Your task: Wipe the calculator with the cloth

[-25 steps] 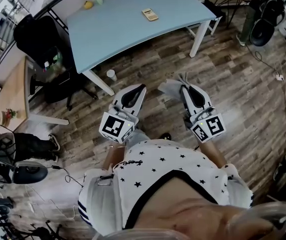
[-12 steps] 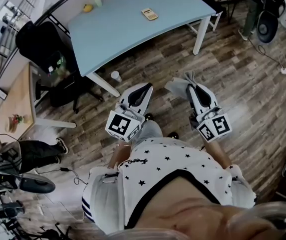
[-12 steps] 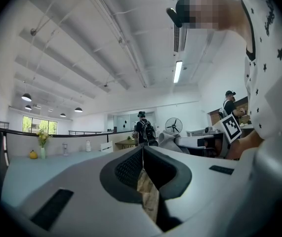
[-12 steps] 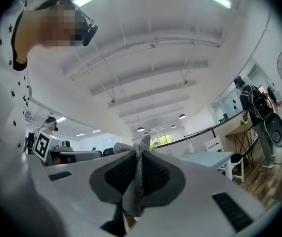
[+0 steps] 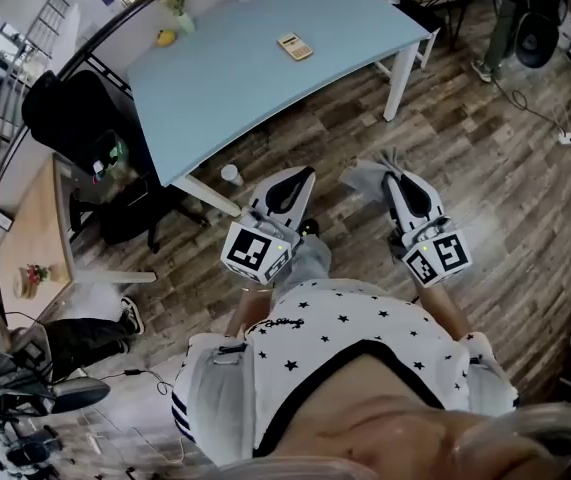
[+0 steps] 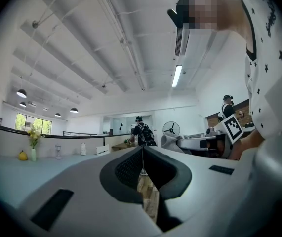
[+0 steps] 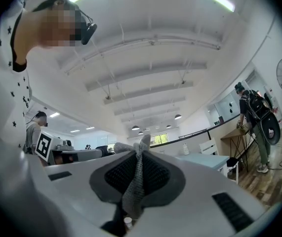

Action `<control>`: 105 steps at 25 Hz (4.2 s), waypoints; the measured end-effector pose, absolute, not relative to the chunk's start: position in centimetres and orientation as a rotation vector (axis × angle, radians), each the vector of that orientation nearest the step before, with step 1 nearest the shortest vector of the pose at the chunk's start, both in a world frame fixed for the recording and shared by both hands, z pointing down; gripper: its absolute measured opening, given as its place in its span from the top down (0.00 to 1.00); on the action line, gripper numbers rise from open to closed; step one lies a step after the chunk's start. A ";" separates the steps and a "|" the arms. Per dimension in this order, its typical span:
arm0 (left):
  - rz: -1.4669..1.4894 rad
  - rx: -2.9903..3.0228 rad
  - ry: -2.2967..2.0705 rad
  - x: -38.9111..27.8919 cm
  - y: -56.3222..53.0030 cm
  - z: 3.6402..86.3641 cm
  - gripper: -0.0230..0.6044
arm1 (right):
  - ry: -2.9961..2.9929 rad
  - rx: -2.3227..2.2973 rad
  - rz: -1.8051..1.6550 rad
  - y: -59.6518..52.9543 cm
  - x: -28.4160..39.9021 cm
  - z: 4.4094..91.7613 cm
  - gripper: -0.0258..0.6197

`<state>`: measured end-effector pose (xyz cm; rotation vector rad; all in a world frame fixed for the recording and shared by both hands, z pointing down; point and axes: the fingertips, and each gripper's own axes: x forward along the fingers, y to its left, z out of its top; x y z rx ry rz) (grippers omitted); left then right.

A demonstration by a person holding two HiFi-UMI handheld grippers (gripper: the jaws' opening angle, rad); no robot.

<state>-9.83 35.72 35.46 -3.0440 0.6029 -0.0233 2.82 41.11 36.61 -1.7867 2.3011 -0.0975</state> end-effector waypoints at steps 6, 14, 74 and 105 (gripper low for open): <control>-0.013 -3.060 0.572 -8.9 31.0 35.6 0.91 | 2.297 -1.820 -0.099 36.7 3.9 36.5 0.91; 0.017 -3.065 0.494 -6.9 25.8 35.0 0.91 | 2.284 -1.873 -0.071 31.8 5.3 35.4 0.91; -0.023 -2.936 1.279 -9.3 -8.1 38.7 0.91 | 2.649 -1.348 -0.222 -9.1 5.5 37.3 0.91; -0.086 -2.740 1.603 -3.8 -12.8 38.1 0.91 | 2.749 -1.067 -0.281 -17.8 11.0 38.0 0.91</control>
